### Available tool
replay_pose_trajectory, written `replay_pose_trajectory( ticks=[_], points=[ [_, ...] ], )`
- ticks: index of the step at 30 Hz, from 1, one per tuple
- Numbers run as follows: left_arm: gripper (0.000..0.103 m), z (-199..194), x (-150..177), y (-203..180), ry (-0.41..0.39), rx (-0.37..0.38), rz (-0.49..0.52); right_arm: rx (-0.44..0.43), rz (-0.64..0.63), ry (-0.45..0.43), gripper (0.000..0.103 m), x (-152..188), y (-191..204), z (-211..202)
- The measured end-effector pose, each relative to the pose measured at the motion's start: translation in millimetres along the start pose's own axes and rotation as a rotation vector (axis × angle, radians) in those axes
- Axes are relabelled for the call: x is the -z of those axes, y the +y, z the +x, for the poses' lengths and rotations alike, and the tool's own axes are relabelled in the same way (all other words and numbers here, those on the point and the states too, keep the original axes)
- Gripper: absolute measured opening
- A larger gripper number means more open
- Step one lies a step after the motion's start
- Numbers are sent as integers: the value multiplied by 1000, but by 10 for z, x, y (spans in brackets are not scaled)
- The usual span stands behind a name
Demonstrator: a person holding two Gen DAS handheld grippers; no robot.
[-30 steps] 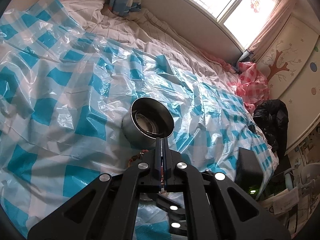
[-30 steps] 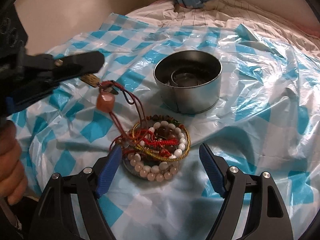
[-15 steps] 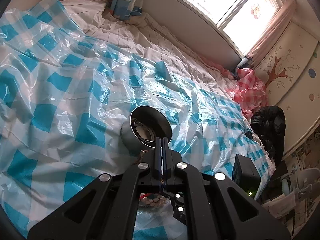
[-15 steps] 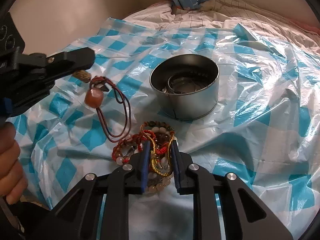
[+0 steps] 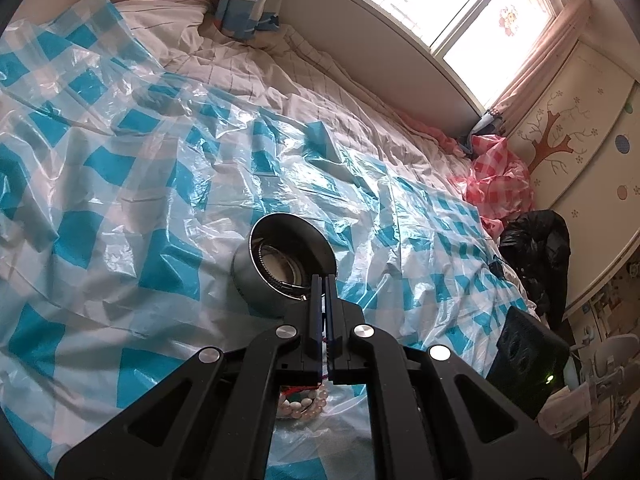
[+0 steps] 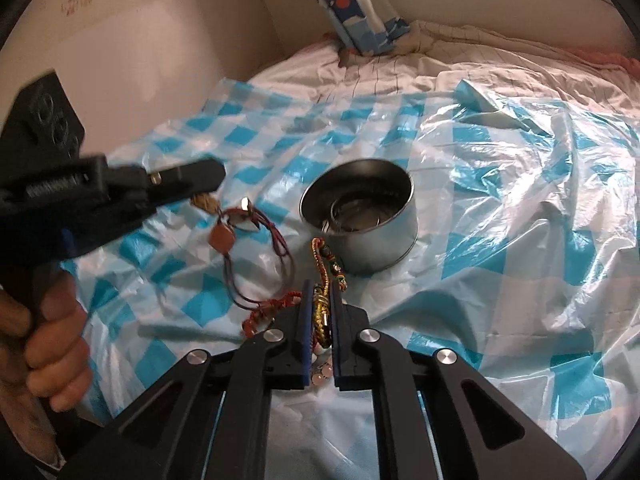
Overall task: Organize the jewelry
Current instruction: 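Grasp a multicolored bead strand from the dish with the right tool and lift, then carry the bead strand into the tin with the right tool while the left tool releases its item there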
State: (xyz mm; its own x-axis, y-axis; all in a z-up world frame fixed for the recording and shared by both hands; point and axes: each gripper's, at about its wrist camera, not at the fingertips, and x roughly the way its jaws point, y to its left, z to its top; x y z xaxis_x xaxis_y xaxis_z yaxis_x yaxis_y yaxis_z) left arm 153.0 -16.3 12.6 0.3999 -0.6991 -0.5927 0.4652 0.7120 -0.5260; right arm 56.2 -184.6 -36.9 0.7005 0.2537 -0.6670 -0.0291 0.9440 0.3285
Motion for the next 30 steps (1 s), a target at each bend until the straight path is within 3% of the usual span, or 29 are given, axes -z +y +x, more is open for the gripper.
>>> replay_pose_trajectory(
  ticks=[5,13,16,18,19,20,28,30],
  points=[
    [1,44,-8,-16,8,3,5,-118,134,12,8,-19,-202,19],
    [1,51,-2,-20,10,6,6,-75,167,22,8,-18,-298,25],
    [1,59,1,-31,11,6,7,-117,212,7,8,-11,-371,-5],
    [1,61,1,-32,11,5,6,-119,256,20,17,4,-464,8],
    [1,60,1,-32,11,5,6,-110,272,29,29,18,-506,23],
    [1,63,1,-34,11,6,6,-97,291,39,30,34,-550,41],
    [1,65,4,-43,10,9,7,-34,261,107,29,65,-529,219],
    [1,69,9,-63,10,11,8,-35,234,105,17,59,-479,220]
  ],
)
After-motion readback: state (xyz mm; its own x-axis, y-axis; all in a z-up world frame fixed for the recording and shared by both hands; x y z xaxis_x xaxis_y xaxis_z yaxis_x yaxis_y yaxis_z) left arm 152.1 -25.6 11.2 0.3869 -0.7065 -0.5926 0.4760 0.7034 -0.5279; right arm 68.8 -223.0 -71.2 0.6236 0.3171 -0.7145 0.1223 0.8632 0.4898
